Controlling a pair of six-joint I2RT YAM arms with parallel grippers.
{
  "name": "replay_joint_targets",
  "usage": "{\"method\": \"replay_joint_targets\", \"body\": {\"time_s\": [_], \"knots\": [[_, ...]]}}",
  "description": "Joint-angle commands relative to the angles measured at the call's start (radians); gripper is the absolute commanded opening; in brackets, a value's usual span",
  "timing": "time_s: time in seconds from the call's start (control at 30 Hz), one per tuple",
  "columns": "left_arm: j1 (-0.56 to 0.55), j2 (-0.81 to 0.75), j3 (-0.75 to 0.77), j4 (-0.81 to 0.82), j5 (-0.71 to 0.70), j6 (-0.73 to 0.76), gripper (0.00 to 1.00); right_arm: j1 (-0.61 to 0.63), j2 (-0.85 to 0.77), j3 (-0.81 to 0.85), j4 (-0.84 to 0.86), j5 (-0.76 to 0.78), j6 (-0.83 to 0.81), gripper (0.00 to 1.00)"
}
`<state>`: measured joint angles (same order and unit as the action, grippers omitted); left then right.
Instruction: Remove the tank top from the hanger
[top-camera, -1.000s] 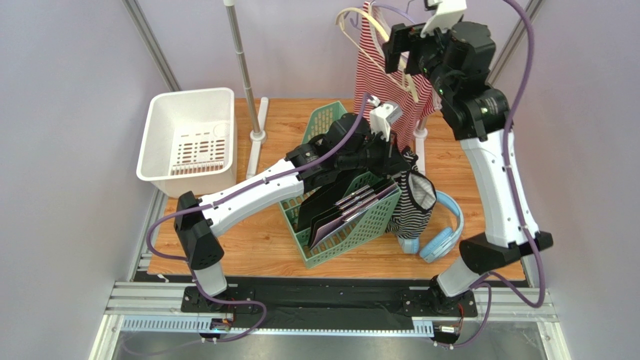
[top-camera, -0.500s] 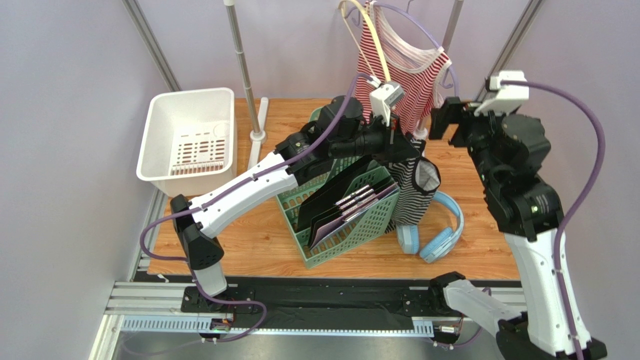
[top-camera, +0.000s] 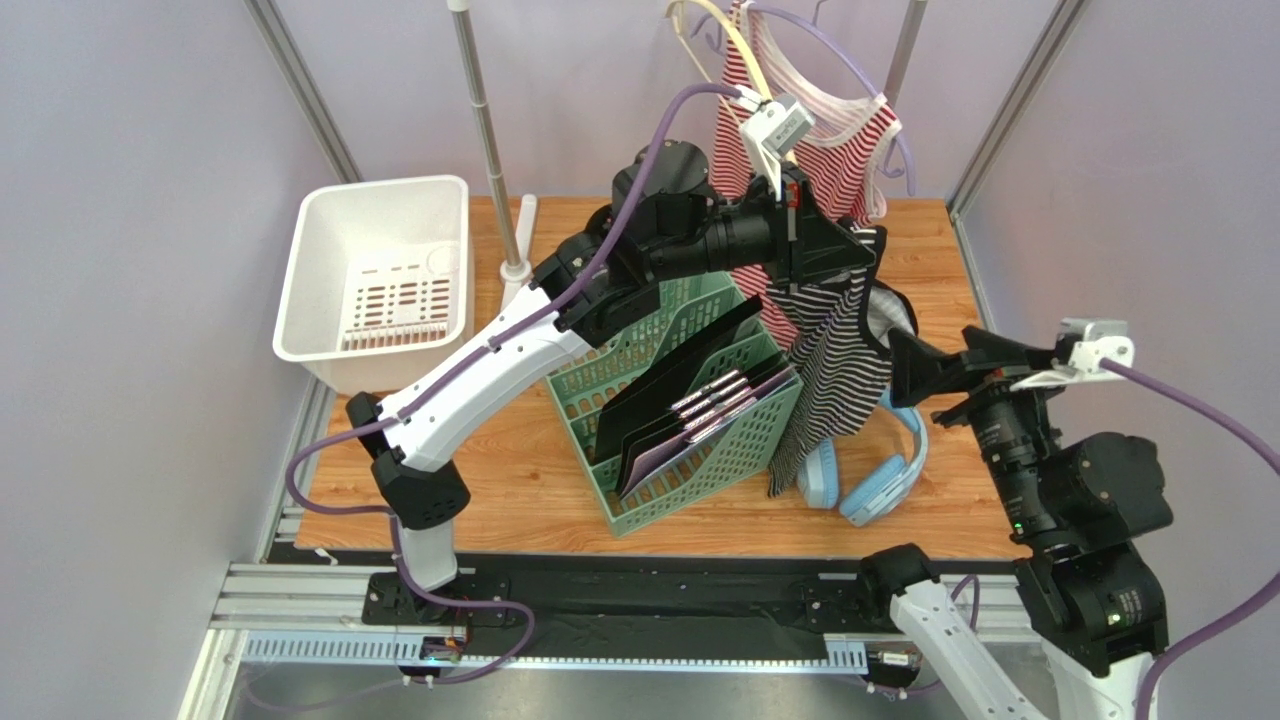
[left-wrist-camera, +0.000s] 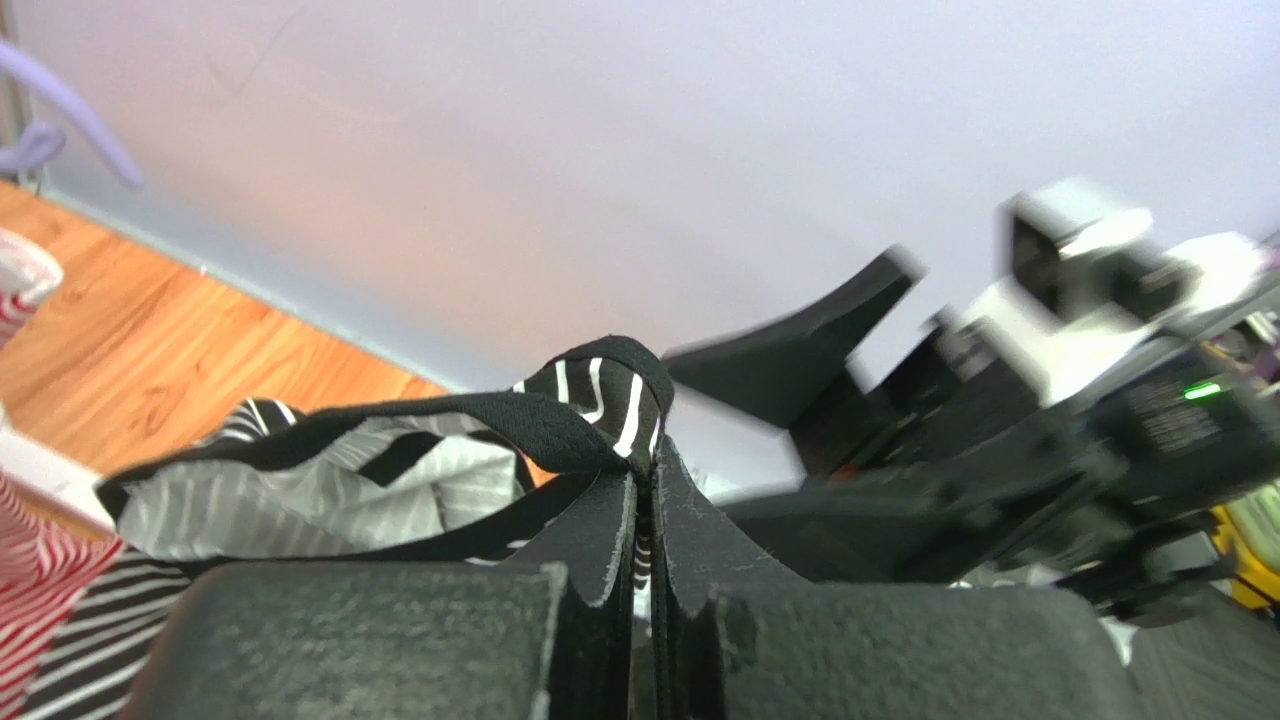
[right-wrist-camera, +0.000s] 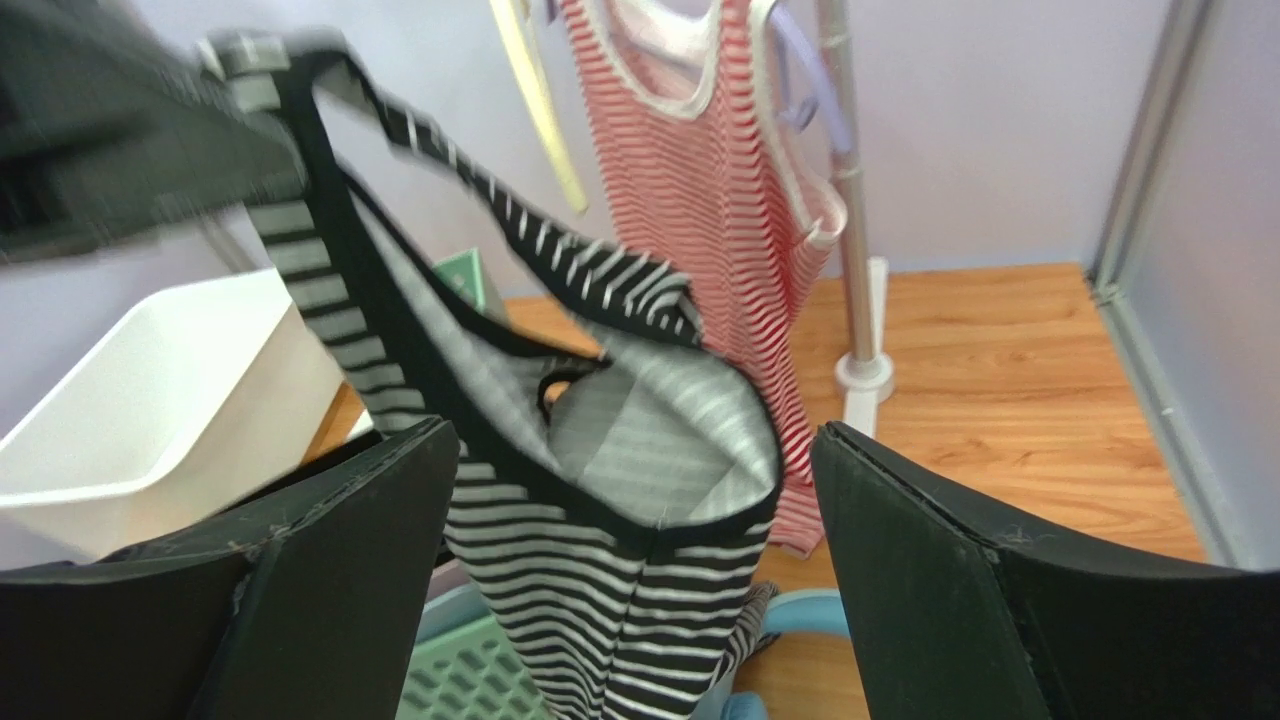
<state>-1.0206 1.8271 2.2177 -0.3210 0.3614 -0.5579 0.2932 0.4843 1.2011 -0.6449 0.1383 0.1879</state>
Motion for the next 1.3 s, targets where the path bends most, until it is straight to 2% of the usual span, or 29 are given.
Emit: {"method": "replay_joint_targets", "body": {"time_s": [0.0, 0.13, 0.33, 0.53, 0.63, 0.67, 0.73, 0.77, 0.83, 0.97, 1.17, 1.23, 1.27], "knots": [[-0.007, 0.012, 0.125, 0.033, 0.040, -0.040, 0.00, -0.002, -0.044, -0.122, 0.010, -0.124, 0.053, 0.96], [-0.010, 0.026, 0.169, 0.056, 0.085, -0.082, 0.00, -0.002, -0.085, -0.224, 0.062, -0.163, 0.068, 1.00], [-0.016, 0.032, 0.203, 0.083, 0.125, -0.122, 0.00, -0.002, -0.113, -0.339, 0.183, -0.239, 0.091, 1.00], [-0.022, 0.054, 0.221, 0.119, 0.178, -0.172, 0.00, -0.002, -0.112, -0.390, 0.307, -0.347, 0.100, 0.95], [-0.026, 0.061, 0.224, 0.128, 0.201, -0.197, 0.00, 0.000, -0.116, -0.385, 0.349, -0.374, 0.104, 0.86], [-0.029, 0.064, 0.226, 0.129, 0.206, -0.198, 0.00, 0.000, -0.115, -0.382, 0.356, -0.382, 0.105, 0.77], [-0.035, 0.069, 0.223, 0.126, 0.212, -0.198, 0.00, 0.000, -0.108, -0.365, 0.355, -0.384, 0.104, 0.65], [-0.036, 0.072, 0.223, 0.123, 0.214, -0.200, 0.00, 0.000, -0.105, -0.359, 0.350, -0.390, 0.096, 0.54], [-0.039, 0.074, 0.223, 0.119, 0.221, -0.204, 0.00, 0.000, -0.102, -0.347, 0.350, -0.390, 0.094, 0.45], [-0.044, 0.074, 0.218, 0.096, 0.228, -0.191, 0.00, 0.000, -0.087, -0.315, 0.343, -0.379, 0.111, 0.00], [-0.044, 0.043, 0.217, -0.091, 0.114, -0.059, 0.00, 0.000, -0.058, -0.209, 0.303, -0.356, 0.168, 0.00], [-0.044, 0.028, 0.208, -0.157, 0.052, -0.004, 0.05, -0.002, -0.046, -0.167, 0.283, -0.330, 0.191, 0.00], [-0.044, 0.017, 0.191, -0.176, 0.025, 0.015, 0.12, 0.000, -0.038, -0.140, 0.259, -0.307, 0.196, 0.00]]}}
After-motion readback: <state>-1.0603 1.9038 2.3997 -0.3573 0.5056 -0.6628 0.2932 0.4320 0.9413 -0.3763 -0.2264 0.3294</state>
